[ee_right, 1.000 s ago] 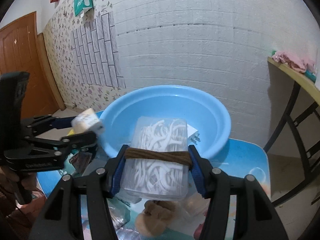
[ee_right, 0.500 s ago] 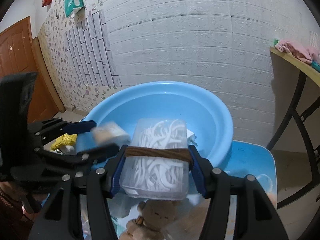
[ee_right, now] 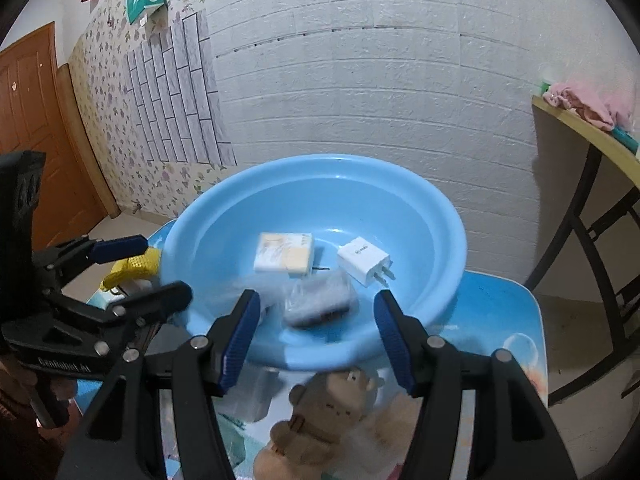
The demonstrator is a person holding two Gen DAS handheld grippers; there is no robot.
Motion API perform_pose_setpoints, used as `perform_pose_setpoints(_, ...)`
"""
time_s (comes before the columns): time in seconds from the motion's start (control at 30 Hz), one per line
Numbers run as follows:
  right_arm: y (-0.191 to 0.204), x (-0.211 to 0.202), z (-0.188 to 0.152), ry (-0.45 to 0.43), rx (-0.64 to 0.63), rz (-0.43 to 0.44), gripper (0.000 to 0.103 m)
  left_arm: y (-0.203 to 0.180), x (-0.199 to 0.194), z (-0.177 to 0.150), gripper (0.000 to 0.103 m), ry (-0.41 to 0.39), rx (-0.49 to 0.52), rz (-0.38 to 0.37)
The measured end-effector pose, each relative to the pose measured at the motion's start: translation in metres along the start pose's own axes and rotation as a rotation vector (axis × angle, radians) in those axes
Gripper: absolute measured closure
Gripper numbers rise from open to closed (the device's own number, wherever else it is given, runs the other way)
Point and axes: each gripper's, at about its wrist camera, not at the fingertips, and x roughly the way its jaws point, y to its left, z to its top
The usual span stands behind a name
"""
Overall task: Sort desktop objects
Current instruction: 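Open the left tool over the basin while the right tool releases the floss box into it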
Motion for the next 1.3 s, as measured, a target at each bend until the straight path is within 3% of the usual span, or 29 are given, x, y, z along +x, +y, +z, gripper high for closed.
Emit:
perform_pose_setpoints(0.23, 0.004, -0.012, -0.011, 0.019, 0.020, -0.038, 0.044, 0.018, -0.019, -0.020, 0.009, 0.004, -0.033, 0.022)
perform_pose_setpoints(0.33, 0.003, -0.011, -0.019, 0.058, 0.063, -0.005, 0.044, 0.026, -0.025, -0.031, 0.009, 0.006, -0.049, 0.030)
perform_pose_setpoints(0.5, 0.005, -0.010, -0.039, 0.116, 0.063, -0.034, 0.044, 0.042, -0.032, -0.055, 0.009, 0.029, -0.080, 0.041)
perform_pose_setpoints(0.97, 0.014, -0.026, -0.059, 0.123, 0.046, -0.051, 0.044, 0.068, -0.041, -0.096, 0.009, 0.073, -0.116, 0.076)
perform_pose_setpoints(1.3, 0.004, -0.022, -0.083, 0.187, 0.075, -0.061, 0.044, 0.089, -0.040, -0.120, 0.009, 0.116, -0.149, 0.111)
